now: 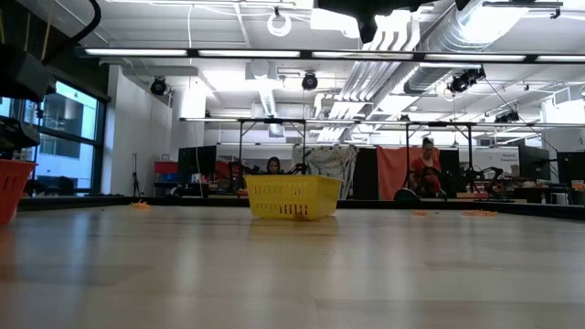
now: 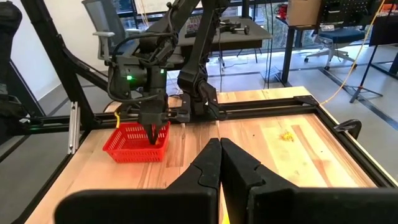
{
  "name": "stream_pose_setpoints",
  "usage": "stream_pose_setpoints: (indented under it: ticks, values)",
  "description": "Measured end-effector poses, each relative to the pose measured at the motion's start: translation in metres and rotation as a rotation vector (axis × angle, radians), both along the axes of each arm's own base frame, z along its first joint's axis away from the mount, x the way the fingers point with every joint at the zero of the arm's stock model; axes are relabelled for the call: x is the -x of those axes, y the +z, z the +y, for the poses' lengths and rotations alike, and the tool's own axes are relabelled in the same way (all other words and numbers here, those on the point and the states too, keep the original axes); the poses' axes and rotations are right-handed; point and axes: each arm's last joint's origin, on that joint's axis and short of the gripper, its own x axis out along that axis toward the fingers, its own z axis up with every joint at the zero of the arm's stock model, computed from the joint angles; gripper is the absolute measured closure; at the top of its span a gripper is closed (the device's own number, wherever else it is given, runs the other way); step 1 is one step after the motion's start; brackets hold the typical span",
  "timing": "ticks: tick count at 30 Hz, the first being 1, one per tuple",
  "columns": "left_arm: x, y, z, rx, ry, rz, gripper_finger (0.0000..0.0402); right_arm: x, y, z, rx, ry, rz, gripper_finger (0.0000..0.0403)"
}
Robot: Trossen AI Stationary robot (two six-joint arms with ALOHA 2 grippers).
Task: Sort Halloween decoration
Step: Put the orange spider toy into the red bin
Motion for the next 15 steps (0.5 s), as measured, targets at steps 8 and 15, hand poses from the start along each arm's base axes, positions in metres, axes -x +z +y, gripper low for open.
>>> stream_pose_setpoints:
  ticks: [8,15]
  values:
    - [0.000,0.003,-0.002,0.029,-0.006,0.026,0.0325,0.000,0.000,0.000,0.000,0.000,0.000,0.0402]
    - [-0.016,0.047,-0.010,0.083,0.005,-0.042,0.0251,0.000,0.000,0.000,0.000,0.000,0.000,0.0402]
